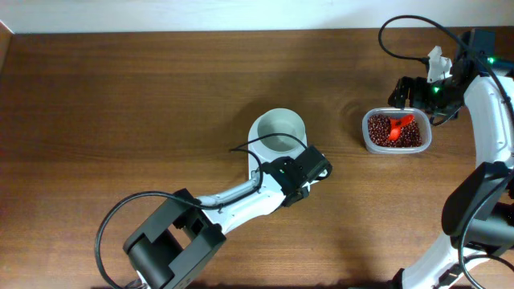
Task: Scoop item into bowl and weigh 50g on scale
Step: 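Retract the left gripper away from the scale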
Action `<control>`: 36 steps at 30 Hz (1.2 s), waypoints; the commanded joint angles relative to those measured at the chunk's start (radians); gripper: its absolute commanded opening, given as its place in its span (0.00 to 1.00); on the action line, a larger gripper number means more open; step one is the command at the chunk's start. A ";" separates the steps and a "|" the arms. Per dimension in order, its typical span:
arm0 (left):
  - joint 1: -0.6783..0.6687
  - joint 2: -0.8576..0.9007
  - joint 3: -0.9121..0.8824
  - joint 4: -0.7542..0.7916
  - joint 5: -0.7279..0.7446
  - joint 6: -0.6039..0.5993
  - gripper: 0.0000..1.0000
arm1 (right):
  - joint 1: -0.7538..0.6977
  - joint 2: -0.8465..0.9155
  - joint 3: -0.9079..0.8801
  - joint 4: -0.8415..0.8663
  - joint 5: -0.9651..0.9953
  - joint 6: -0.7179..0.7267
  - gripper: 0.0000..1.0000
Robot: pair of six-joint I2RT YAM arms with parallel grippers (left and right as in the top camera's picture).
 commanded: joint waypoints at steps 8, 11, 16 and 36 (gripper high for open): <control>0.028 -0.081 0.047 -0.015 0.133 0.011 0.00 | 0.004 0.001 0.017 0.000 0.005 0.004 0.99; 0.025 -0.153 0.047 -0.120 0.136 -0.008 0.00 | 0.004 0.001 0.017 0.000 0.005 0.004 0.99; 0.042 -0.252 0.103 -0.156 0.195 -0.114 0.00 | 0.004 0.001 0.017 0.000 0.005 0.004 0.99; 0.794 -0.179 0.280 -0.421 0.262 -0.569 0.04 | 0.004 0.001 0.017 0.000 0.005 0.004 0.99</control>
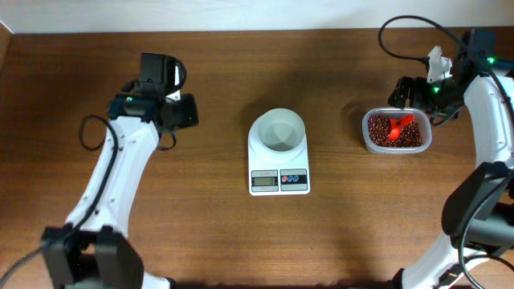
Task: Scoop item into bowl and weigh 50g on scale
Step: 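Retract the left gripper away from the scale, then scoop red beans from the tub with the right gripper's red scoop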
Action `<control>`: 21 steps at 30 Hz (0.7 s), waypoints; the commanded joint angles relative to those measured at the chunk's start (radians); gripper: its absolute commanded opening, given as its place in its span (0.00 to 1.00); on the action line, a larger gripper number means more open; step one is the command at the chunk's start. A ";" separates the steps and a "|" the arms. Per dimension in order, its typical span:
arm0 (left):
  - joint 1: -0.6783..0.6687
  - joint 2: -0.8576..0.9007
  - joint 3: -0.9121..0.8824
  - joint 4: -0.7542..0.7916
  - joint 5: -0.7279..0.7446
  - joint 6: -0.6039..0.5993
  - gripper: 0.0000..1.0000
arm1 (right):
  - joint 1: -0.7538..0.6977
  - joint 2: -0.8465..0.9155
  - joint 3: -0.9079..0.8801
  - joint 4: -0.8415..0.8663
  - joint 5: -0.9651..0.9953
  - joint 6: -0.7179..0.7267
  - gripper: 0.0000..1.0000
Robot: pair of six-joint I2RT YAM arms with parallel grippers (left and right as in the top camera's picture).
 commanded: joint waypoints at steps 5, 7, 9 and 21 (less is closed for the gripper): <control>0.032 0.121 0.001 0.001 -0.008 -0.013 0.53 | 0.004 0.001 0.017 0.000 0.005 0.004 0.99; 0.032 0.121 0.001 0.001 -0.008 -0.014 0.99 | 0.004 0.001 0.017 0.000 0.005 0.004 0.99; 0.032 0.121 0.001 0.001 -0.008 -0.014 0.99 | 0.004 0.001 0.017 0.000 0.005 0.004 0.99; 0.032 0.121 0.001 0.001 -0.008 -0.014 0.99 | -0.002 -0.006 0.037 -0.019 -0.002 0.019 0.80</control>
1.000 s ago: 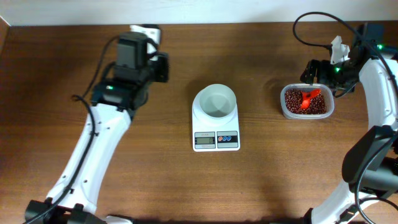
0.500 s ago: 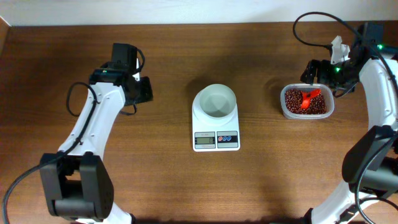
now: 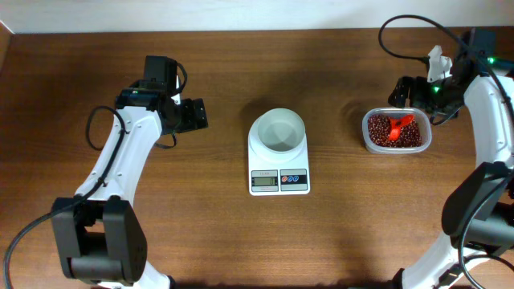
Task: Scoop item into bowl and weigh 50g on scale
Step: 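Scoop red beans from the tub with the right gripper's red scoop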
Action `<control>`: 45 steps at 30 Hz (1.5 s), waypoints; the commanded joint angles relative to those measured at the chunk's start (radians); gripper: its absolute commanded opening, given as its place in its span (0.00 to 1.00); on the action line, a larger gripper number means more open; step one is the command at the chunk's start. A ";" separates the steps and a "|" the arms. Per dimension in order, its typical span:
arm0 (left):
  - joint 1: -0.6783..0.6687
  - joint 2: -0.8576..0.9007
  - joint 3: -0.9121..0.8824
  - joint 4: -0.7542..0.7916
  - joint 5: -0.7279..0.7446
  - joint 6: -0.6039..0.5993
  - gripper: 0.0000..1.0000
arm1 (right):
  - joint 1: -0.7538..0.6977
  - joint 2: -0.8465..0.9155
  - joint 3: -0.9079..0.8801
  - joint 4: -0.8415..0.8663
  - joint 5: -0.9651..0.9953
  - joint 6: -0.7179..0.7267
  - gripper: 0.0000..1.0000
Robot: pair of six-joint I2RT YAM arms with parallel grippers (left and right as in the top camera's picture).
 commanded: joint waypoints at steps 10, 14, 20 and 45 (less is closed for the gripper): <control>0.005 0.005 0.002 0.001 -0.003 -0.003 0.99 | -0.005 -0.148 -0.199 -0.001 0.001 0.033 0.64; 0.005 0.005 0.002 0.001 -0.003 -0.003 0.99 | 0.052 -0.146 -0.347 0.226 0.003 0.024 0.60; 0.005 0.005 0.002 0.001 -0.003 -0.003 0.99 | 0.123 -0.146 -0.351 0.274 0.235 0.026 0.41; 0.005 0.005 0.002 0.001 -0.003 -0.003 0.99 | -0.015 -0.145 -0.353 0.247 -0.090 0.109 0.04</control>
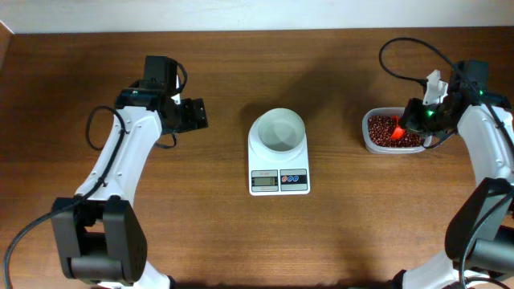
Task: Scoop item into bowl and weigh 50g on scale
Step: 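Scoop red beans from the tub with the right gripper's red scoop, then carry the filled scoop over the bowl and tip beans in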
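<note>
A white scale [279,164] stands mid-table with an empty white bowl [278,130] on its platform. To the right, a clear container [384,135] holds dark red beans and a red scoop [397,126]. My right gripper [411,120] hangs over the container's right side, at the scoop's handle end and covering part of it. Whether its fingers grip the scoop is hidden. My left gripper [197,115] is open and empty, well left of the scale.
The scale's display and buttons [279,181] face the table's front edge. A black cable [397,48] loops over the table behind the container. Bare brown wood lies between the scale and each arm.
My right gripper has moved from behind the container's far right rim to over its right side, now covering part of the red scoop. The left arm has not moved.
At first my left arm reached across the scale's front, its gripper over the display. Then it was back at the far left, then slightly nearer the scale, where it stays. The right gripper stayed behind the container until now, over the scoop.
</note>
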Action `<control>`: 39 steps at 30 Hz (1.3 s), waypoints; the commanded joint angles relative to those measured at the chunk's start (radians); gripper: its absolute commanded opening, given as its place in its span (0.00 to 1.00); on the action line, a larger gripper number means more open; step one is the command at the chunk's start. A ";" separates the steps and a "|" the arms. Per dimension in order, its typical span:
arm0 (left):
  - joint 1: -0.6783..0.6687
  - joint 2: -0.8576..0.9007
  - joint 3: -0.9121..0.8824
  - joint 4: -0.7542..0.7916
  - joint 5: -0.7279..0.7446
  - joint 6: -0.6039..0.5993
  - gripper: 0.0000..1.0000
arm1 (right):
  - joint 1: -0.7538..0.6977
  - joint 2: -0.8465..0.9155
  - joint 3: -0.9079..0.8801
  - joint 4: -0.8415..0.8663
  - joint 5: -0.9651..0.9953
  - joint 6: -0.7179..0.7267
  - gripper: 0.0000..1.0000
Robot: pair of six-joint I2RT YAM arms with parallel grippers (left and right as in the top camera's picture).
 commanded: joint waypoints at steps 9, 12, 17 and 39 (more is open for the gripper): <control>0.005 0.005 0.002 -0.001 -0.003 -0.003 0.99 | 0.002 0.002 -0.011 -0.015 -0.031 0.008 0.04; 0.005 0.005 0.002 -0.001 -0.003 -0.003 0.99 | 0.002 0.026 -0.011 -0.018 -0.032 0.008 0.04; 0.005 0.005 0.002 -0.001 -0.003 -0.003 0.99 | -0.035 0.026 -0.011 0.000 -0.166 0.004 0.04; 0.005 0.005 0.002 -0.001 -0.003 -0.003 0.99 | -0.319 0.028 -0.060 -0.060 -0.612 -0.101 0.04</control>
